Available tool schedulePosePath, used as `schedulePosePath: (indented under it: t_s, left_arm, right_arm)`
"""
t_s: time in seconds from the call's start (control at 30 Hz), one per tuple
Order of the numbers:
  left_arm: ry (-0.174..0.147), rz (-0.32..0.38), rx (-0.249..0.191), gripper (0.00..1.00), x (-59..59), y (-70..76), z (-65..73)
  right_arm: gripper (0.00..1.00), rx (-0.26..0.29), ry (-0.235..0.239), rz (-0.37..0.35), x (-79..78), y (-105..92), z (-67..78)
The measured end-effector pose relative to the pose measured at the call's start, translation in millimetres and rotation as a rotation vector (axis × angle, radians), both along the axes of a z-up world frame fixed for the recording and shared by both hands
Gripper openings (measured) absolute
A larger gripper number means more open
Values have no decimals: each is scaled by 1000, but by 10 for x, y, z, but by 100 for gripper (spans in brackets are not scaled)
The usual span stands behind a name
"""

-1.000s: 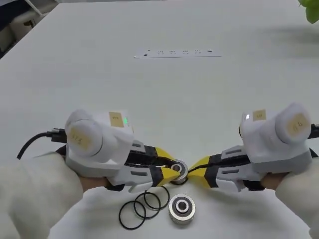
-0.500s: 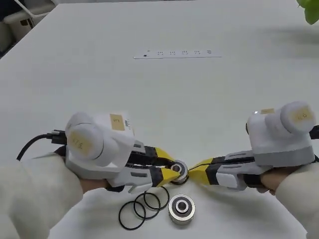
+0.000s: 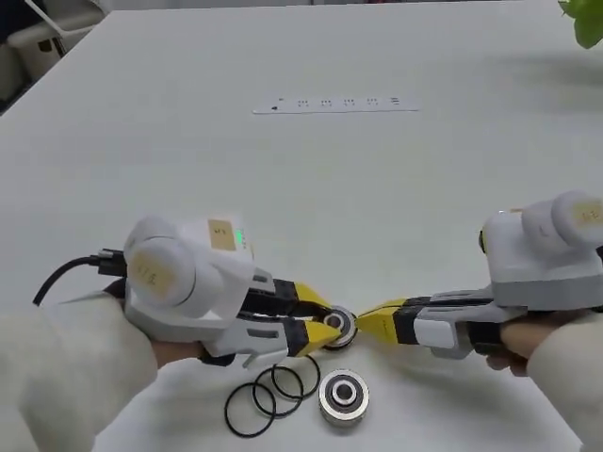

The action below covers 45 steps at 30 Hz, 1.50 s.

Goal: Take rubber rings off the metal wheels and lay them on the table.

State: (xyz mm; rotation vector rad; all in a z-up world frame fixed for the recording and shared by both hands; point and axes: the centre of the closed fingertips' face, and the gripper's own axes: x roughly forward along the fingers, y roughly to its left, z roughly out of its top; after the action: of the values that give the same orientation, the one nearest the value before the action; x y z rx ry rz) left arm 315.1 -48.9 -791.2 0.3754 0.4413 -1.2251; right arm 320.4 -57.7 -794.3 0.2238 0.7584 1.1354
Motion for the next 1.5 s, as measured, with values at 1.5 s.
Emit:
schedulePosePath:
  t_s: [1.5]
  left_arm:
    - [-13, 2, 7, 14, 43, -39, -9]
  right_arm:
    - [0, -5, -44, 29, 10, 106, 46]
